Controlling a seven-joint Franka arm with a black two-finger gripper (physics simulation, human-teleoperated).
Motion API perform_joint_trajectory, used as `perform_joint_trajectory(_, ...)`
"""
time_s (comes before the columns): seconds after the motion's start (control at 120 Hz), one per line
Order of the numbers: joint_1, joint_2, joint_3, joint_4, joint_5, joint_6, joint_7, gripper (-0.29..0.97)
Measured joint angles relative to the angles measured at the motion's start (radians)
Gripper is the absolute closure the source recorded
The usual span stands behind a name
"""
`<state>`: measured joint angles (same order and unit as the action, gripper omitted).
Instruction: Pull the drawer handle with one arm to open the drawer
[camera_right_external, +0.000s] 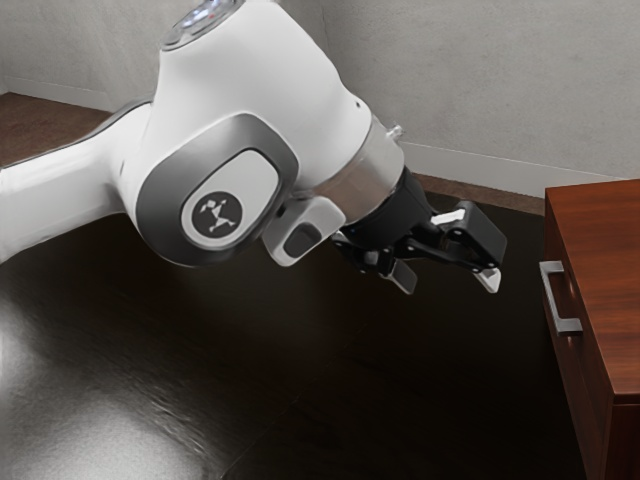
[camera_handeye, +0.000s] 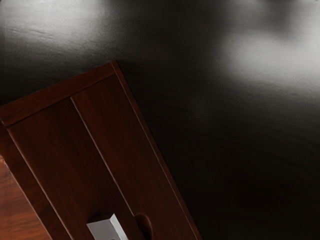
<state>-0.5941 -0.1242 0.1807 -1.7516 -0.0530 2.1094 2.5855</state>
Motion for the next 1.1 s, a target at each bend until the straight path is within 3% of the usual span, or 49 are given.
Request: perform_joint_trajectory(1.1,0.026,0.204,0.010,0.085,-0.006,0.096,-0.203,0.00)
